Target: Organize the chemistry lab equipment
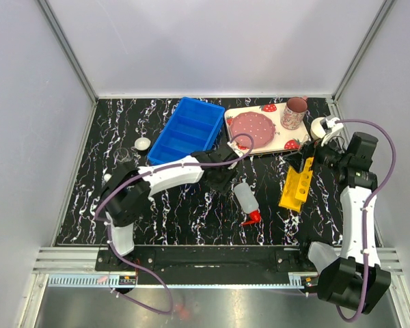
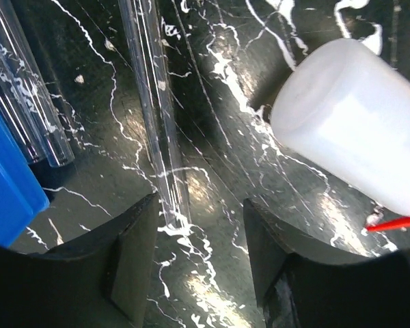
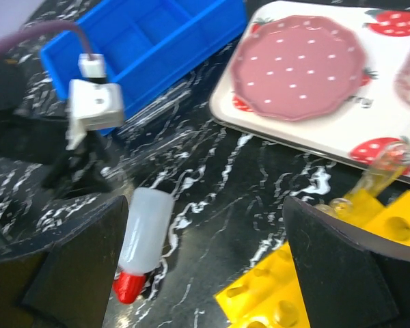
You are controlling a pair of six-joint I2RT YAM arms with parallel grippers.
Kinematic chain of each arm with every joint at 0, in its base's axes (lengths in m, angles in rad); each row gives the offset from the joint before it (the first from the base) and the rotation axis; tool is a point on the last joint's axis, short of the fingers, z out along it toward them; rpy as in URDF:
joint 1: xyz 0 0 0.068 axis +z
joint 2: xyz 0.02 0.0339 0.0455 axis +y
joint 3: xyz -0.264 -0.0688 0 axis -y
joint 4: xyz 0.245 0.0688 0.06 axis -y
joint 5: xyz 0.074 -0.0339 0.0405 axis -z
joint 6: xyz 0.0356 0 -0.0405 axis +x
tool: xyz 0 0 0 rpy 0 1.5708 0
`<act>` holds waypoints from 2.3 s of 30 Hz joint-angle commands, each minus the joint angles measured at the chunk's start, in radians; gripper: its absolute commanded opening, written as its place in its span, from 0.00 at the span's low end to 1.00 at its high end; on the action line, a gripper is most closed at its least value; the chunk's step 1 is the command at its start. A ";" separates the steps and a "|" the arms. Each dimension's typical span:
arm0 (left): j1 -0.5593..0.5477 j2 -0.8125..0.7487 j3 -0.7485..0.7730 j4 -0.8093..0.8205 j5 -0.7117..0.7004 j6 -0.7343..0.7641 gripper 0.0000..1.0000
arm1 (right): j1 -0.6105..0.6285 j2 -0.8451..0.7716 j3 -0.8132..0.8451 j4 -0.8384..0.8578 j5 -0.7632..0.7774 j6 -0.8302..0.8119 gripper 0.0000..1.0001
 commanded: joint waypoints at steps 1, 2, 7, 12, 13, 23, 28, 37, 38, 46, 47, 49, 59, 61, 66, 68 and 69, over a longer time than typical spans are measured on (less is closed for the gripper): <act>-0.002 0.085 0.102 -0.094 -0.086 0.048 0.54 | -0.007 -0.019 -0.021 0.031 -0.174 0.030 1.00; -0.003 0.099 0.111 -0.108 -0.092 0.053 0.52 | -0.009 -0.025 -0.021 0.031 -0.174 0.030 1.00; -0.003 0.171 0.174 -0.137 -0.089 0.056 0.50 | -0.012 -0.037 -0.020 0.031 -0.179 0.033 1.00; -0.002 0.208 0.211 -0.157 -0.094 0.056 0.45 | -0.015 -0.054 -0.024 0.028 -0.191 0.031 1.00; -0.002 0.214 0.215 -0.162 -0.092 0.056 0.42 | -0.016 -0.054 -0.024 0.026 -0.193 0.031 1.00; -0.002 0.190 0.162 -0.113 -0.076 0.038 0.25 | -0.039 -0.066 -0.027 0.012 -0.246 0.015 1.00; -0.012 0.075 0.096 -0.063 -0.097 0.021 0.20 | -0.049 -0.066 -0.033 -0.006 -0.314 -0.010 1.00; -0.043 -0.293 -0.194 0.175 -0.096 -0.011 0.20 | -0.038 0.067 0.106 -0.367 -0.408 -0.246 1.00; -0.054 -0.322 -0.218 0.198 -0.091 -0.016 0.20 | -0.018 0.091 0.138 -0.447 -0.385 -0.371 1.00; -0.175 -0.536 -0.398 0.470 -0.071 -0.057 0.20 | 0.218 0.198 0.356 -0.749 -0.228 -0.398 1.00; -0.196 -0.543 -0.401 0.484 -0.068 -0.062 0.19 | 0.246 0.196 0.358 -0.723 -0.196 -0.296 0.99; -0.219 -0.560 -0.413 0.519 -0.066 -0.074 0.19 | 0.301 0.205 0.358 -0.661 -0.171 -0.173 0.99; -0.310 -0.545 -0.423 0.582 -0.060 -0.120 0.19 | 0.364 0.282 0.356 -0.646 -0.148 -0.056 0.94; -0.325 -0.539 -0.418 0.608 -0.065 -0.117 0.19 | 0.366 0.289 0.355 -0.644 -0.151 -0.041 0.91; -0.337 -0.513 -0.400 0.608 -0.076 -0.114 0.19 | 0.366 0.314 0.347 -0.646 -0.165 -0.015 0.81; -0.339 -0.501 -0.392 0.603 -0.076 -0.113 0.19 | 0.367 0.314 0.341 -0.649 -0.177 -0.010 0.76; -0.339 -0.496 -0.389 0.600 -0.076 -0.110 0.19 | 0.367 0.313 0.338 -0.647 -0.181 -0.007 0.74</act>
